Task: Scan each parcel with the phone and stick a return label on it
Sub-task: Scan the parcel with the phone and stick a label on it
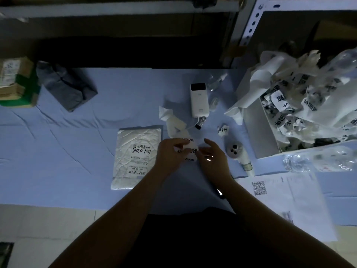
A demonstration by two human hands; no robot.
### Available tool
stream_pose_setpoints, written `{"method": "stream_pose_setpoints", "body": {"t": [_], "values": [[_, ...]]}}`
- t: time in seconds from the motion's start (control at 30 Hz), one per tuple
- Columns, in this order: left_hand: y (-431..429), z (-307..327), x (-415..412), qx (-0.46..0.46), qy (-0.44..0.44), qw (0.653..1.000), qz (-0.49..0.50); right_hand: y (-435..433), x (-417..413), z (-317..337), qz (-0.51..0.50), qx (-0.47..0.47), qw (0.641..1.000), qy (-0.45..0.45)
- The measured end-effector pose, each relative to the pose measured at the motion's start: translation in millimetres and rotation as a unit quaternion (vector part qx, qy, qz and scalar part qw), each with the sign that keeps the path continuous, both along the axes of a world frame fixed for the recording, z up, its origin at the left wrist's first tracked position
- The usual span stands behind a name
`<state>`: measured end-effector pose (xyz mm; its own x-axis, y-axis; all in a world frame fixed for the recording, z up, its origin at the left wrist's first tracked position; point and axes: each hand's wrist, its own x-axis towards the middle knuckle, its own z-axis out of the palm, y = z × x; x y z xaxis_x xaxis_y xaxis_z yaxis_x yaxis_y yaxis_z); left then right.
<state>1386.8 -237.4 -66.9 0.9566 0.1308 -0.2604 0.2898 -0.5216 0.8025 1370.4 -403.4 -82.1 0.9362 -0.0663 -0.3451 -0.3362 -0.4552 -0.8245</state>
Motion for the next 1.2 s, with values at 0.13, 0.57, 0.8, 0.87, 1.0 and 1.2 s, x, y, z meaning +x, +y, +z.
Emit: {"method": "stream_pose_setpoints", "body": {"t": [0.13,0.57,0.8,0.87,1.0,1.2], "values": [[13.4,8.7,-5.8,0.023,-0.011,1.0,0.011,10.3,6.6,1.0,0.002,0.089,0.996,-0.01],[42.9,27.8,-26.4,0.097,-0.049,0.993,-0.047,31.0,-8.8,20.0,0.11,0.087,0.987,-0.074],[52.2,31.1,-30.2,0.179,-0.101,0.965,-0.161,35.1,-21.0,40.9,0.137,0.091,0.982,-0.096],[56.1,32.1,-29.5,0.18,-0.119,0.955,-0.203,37.6,-23.5,44.1,0.135,0.081,0.983,-0.097],[61.2,33.9,-31.1,0.152,-0.122,0.956,-0.218,41.6,-26.4,49.1,0.133,0.051,0.983,-0.113],[63.8,40.0,-25.4,0.076,-0.115,0.977,-0.163,49.3,-22.3,52.4,0.134,0.031,0.983,-0.12]]}}
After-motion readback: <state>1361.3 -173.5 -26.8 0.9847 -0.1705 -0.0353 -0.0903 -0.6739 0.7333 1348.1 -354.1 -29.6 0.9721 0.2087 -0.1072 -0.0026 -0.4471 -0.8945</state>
